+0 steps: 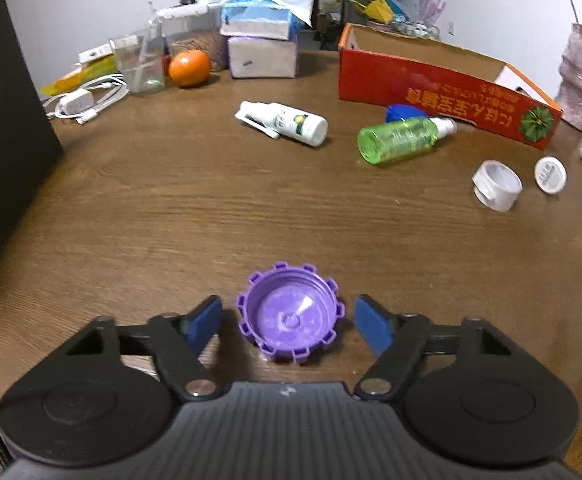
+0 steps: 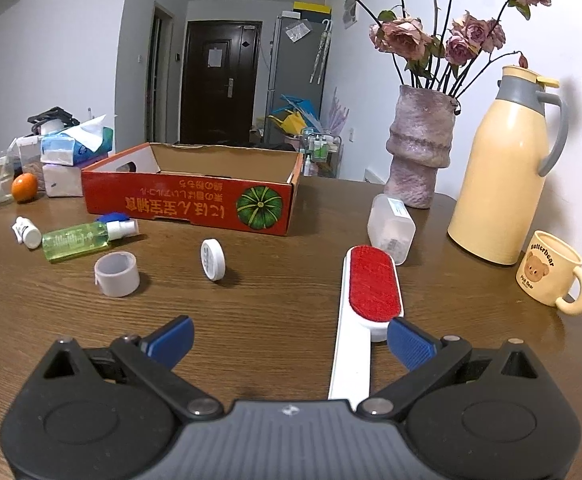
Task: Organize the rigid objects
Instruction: 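Lower left tool onto the purple screw cap and close on it, then grasp the grey tape roll with right tool while left tool holds the purple cap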
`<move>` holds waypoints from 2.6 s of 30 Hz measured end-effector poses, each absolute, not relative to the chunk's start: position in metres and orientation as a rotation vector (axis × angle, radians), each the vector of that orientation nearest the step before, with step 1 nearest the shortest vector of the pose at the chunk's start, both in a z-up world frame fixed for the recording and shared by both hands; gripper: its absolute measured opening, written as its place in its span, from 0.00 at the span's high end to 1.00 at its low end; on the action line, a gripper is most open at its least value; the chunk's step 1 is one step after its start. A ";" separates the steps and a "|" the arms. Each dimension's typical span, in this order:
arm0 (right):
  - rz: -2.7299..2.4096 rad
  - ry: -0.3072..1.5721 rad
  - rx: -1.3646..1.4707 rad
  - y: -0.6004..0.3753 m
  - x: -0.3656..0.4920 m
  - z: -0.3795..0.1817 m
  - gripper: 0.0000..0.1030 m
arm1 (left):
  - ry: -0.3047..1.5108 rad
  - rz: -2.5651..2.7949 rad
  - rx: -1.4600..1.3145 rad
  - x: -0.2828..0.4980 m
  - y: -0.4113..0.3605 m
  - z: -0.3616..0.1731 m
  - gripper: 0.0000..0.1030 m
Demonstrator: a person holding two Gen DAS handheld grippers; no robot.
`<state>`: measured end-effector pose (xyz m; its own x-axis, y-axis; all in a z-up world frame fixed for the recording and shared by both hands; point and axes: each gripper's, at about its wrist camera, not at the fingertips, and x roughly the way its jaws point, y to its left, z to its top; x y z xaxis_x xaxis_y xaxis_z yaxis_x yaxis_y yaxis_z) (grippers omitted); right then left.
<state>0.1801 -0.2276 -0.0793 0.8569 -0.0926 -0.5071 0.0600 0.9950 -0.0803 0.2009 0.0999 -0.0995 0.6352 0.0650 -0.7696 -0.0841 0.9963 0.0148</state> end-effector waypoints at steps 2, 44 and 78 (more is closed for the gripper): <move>-0.087 0.539 -0.071 -0.226 0.182 -0.079 0.00 | 0.855 0.070 -0.016 0.200 0.098 -0.098 0.46; 0.124 0.536 -0.084 -0.175 0.254 -0.074 0.03 | 0.742 0.020 -0.011 0.300 0.067 -0.066 0.46; 0.178 0.541 -0.032 -0.132 0.308 -0.066 0.60 | 0.712 0.007 -0.030 0.323 0.059 -0.055 0.46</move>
<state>0.3079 -0.1317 -0.0660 0.8420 0.1599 -0.5153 -0.1769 0.9841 0.0162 0.3230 0.0590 -0.0551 0.7573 -0.0036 -0.6530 -0.0170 0.9995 -0.0253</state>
